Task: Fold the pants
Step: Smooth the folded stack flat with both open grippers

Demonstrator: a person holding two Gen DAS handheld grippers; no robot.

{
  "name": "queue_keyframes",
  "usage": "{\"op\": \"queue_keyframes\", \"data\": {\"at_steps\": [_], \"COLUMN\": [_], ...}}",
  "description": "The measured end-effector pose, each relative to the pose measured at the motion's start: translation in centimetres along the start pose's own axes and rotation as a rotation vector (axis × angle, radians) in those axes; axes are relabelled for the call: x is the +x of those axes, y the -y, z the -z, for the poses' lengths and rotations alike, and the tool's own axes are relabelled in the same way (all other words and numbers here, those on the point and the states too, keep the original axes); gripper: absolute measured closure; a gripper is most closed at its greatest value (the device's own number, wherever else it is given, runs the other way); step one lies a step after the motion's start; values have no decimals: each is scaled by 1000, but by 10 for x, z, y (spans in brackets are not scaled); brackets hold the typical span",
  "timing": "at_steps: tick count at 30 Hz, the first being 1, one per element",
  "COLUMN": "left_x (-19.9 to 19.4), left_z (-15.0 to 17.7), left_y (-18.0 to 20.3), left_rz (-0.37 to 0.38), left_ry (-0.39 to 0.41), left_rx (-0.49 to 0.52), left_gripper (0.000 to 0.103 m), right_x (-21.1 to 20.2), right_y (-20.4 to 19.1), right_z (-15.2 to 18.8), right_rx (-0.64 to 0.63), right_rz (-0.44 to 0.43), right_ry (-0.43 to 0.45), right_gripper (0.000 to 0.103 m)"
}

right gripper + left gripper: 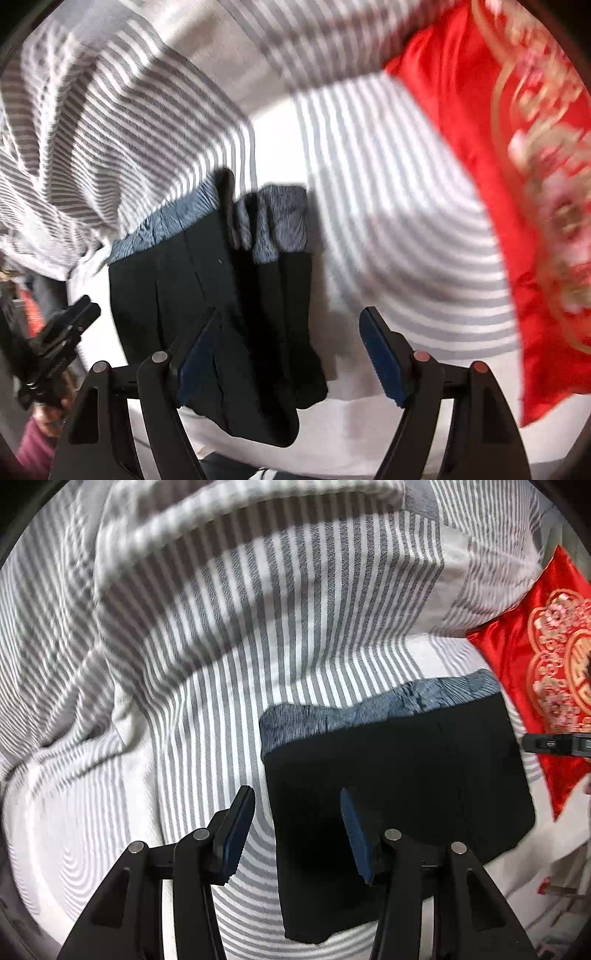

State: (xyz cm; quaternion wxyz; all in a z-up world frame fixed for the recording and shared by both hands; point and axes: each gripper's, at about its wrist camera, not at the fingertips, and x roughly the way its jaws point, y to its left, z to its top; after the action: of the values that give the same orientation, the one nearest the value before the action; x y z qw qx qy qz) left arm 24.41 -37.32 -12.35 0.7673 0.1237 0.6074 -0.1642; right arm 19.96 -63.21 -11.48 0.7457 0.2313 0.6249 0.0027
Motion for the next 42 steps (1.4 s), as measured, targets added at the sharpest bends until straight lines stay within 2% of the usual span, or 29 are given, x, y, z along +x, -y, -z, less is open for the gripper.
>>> {"op": "queue_keyframes", "data": {"at_steps": [1, 5, 7, 8, 11, 13, 14, 18, 21, 27, 28, 31, 42], "left_x": [4, 16, 26, 32, 47, 52, 56, 58, 54, 36, 33, 22, -8], "left_z": [-5, -18, -21, -21, -16, -14, -13, -9, -9, -2, -1, 5, 25], "left_y": [5, 20, 28, 32, 38, 38, 37, 35, 32, 34, 35, 37, 48], "left_rz": [-21, -26, -32, -36, -78, -89, -85, -80, -68, -62, -62, -59, -47], "left_ry": [-7, -5, -19, -29, -51, -53, -52, -45, -58, -73, -74, -81, -119], "left_rx": [-1, -22, -21, -20, 0, 4, -6, -20, -33, -34, -33, -36, -30], "left_gripper": [53, 53, 53, 53, 53, 37, 25, 24, 24, 24, 24, 24, 24], "right_x": [-5, -10, -2, 7, 31, 45, 51, 58, 56, 39, 36, 26, -7], "right_y": [-9, -42, -58, -62, -60, -53, -52, -49, -50, -44, -44, -47, -66], "right_z": [-1, -4, -5, -6, -6, -5, -4, -5, -8, 4, 8, 21, 55], "right_rx": [-13, -86, -136, -149, -148, -146, -159, -152, -135, -79, -73, -71, -105], "right_rz": [16, -37, -39, -36, 22, 46, 63, 66, 83, 79, 85, 100, 137], "right_ry": [24, 68, 52, 30, -24, -54, -60, -59, -72, -92, -90, -87, -64], "right_gripper": [23, 23, 25, 31, 31, 31, 31, 28, 22, 18, 16, 0, 0]}}
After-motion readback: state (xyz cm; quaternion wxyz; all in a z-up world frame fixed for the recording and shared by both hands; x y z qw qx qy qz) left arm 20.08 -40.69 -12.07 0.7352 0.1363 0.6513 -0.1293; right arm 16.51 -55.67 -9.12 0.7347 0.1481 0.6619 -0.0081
